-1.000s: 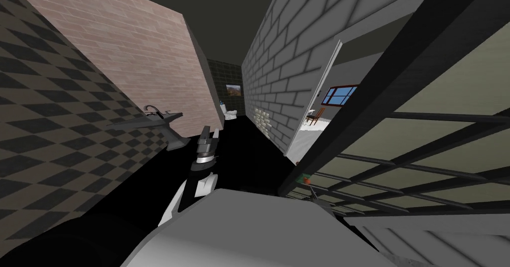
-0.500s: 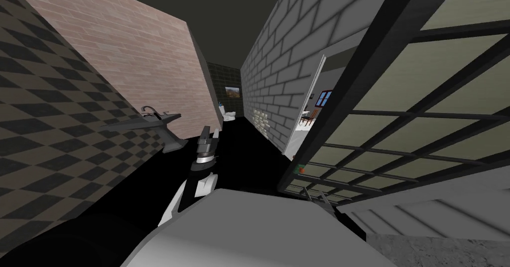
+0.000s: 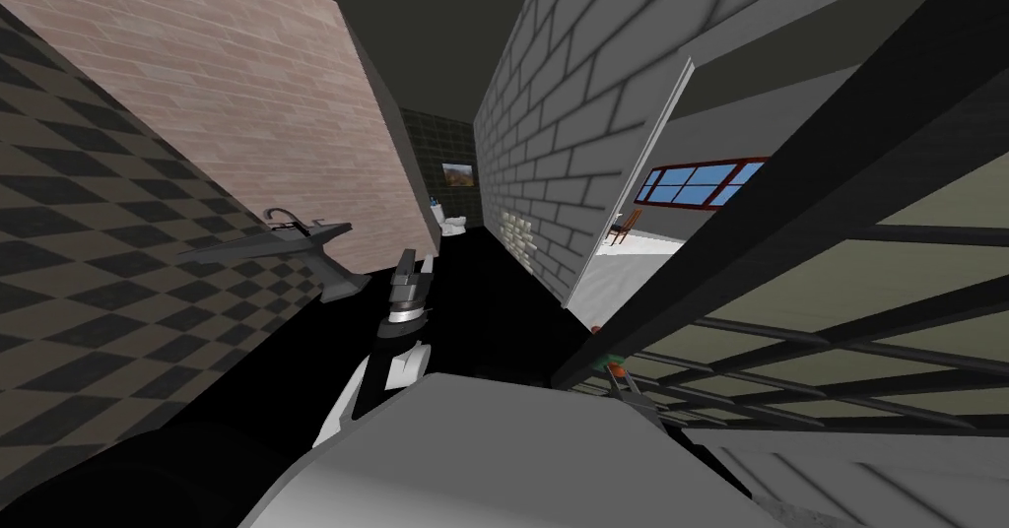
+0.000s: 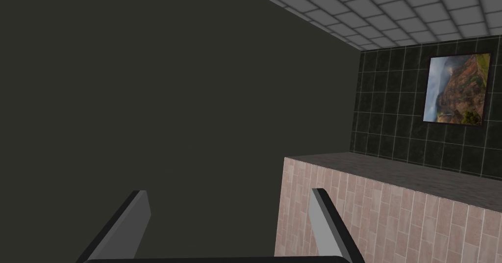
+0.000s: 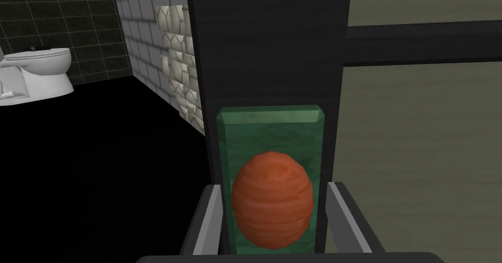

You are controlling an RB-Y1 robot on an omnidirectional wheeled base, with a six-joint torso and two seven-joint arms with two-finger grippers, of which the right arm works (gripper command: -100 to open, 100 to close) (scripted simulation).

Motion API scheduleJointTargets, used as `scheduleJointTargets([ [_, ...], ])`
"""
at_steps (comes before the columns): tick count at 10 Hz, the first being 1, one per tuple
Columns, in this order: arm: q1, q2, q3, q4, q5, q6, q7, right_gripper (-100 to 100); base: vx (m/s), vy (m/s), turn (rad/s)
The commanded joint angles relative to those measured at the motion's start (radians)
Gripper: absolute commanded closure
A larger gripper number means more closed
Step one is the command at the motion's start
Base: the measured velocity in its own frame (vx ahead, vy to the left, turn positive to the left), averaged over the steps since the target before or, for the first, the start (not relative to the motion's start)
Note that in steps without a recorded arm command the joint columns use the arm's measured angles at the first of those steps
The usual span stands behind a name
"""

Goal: Pull the door open

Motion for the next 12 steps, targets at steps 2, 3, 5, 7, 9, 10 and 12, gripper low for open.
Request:
scheduleJointTargets([
  [2,0.001,0.0,0.0,0.001,0.0,-0.002,-0.001,100,-0.041,0.011,0.004],
  [3,0.001,0.0,0.0,0.001,0.0,-0.002,-0.001,100,-0.025,0.002,-0.003],
  [5,0.001,0.0,0.0,0.001,0.0,-0.002,-0.001,100,-0.01,0.0,-0.002],
  [7,-0.003,-0.004,0.01,0.012,0.006,-0.004,-0.009,100,-0.124,-0.03,0.112],
  [9,-0.008,-0.01,0.02,0.022,0.013,-0.014,-0.018,100,-0.189,-0.031,0.105],
  [10,-0.011,-0.013,0.025,0.028,0.016,-0.02,-0.024,100,-0.215,-0.048,0.137],
  [12,-0.017,-0.02,0.036,0.041,0.024,-0.032,-0.036,100,-0.211,-0.072,0.152],
])
